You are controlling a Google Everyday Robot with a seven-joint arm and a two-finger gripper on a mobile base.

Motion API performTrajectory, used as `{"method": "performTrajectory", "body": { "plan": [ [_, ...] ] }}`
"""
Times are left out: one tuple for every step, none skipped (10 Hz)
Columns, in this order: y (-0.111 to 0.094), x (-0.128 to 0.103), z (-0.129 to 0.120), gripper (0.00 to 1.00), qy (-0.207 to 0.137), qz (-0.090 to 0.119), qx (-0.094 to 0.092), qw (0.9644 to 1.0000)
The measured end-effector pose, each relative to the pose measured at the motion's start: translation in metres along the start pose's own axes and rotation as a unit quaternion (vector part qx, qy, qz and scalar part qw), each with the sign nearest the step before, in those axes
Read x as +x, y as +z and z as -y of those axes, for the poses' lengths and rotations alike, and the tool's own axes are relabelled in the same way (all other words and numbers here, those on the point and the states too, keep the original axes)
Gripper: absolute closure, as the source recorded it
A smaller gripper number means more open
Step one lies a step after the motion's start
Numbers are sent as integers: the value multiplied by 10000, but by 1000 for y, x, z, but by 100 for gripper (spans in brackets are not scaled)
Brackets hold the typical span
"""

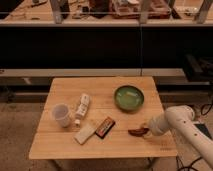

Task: Place the pepper in the ceramic bowl

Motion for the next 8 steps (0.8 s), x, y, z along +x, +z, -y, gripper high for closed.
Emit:
{"method": "performTrajectory", "body": {
  "plan": [
    [0,-2,-1,72,-29,12,-37,10000],
    [-2,-7,0,72,-57,70,-45,9999],
    [-10,-18,5,72,-85,232,8,9997],
    [-21,-29,12,72,-113,410,106,9990],
    [-42,-46,26,72,-192,674,285,9971],
    [-66,-68,48,72,-368,961,540,9932],
    [-78,-78,63,72,-459,1100,727,9902],
    [-90,-89,88,72,-533,1236,1029,9855]
  ]
}}
